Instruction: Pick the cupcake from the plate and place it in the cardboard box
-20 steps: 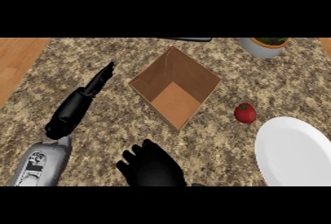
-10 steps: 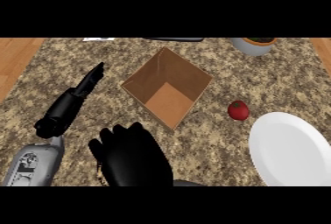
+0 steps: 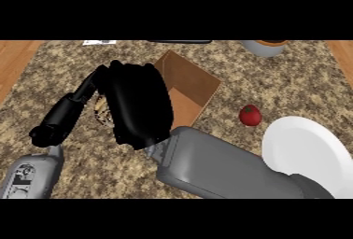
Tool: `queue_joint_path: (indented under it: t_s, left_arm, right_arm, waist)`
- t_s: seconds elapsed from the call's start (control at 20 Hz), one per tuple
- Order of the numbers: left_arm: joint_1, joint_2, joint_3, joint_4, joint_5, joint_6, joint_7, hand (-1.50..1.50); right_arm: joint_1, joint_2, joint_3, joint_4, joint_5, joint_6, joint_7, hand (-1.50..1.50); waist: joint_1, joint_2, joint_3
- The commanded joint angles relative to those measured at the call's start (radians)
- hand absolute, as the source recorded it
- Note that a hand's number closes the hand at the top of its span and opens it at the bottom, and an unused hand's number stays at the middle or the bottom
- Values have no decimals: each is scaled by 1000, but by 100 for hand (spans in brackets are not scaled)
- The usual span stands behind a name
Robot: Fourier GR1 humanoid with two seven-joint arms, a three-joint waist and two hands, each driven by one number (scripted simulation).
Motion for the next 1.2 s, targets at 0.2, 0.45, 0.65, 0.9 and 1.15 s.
queue_joint_path:
  t_s: [0.2, 0.45, 0.65, 0.9, 1.15]
  left_arm:
    - [16, 22, 37, -33, 33, -28, 23, 0]
    - [-6, -11, 1, -20, -10, 4, 26, 0]
    - [27, -10, 2, -33, -23, 10, 24, 0]
    - [-14, -14, 14, -10, -14, 2, 27, 0]
    - [-2, 3, 33, -21, -9, -8, 35, 0]
  right_arm:
    - [-113, -16, -119, 317, -76, 129, -163, 150]
    - [-142, -28, -183, 460, -198, 332, -230, 150]
    - [-122, -68, -202, 575, -206, 395, -376, 150]
    - [-119, -86, -230, 658, -218, 511, -435, -150]
    - [-127, -107, -283, 658, -262, 559, -649, -150]
  waist:
    - [-18, 0, 1]
    - [-21, 2, 1]
    - [-20, 3, 1]
    - [-28, 2, 1]
    - [-28, 1, 2]
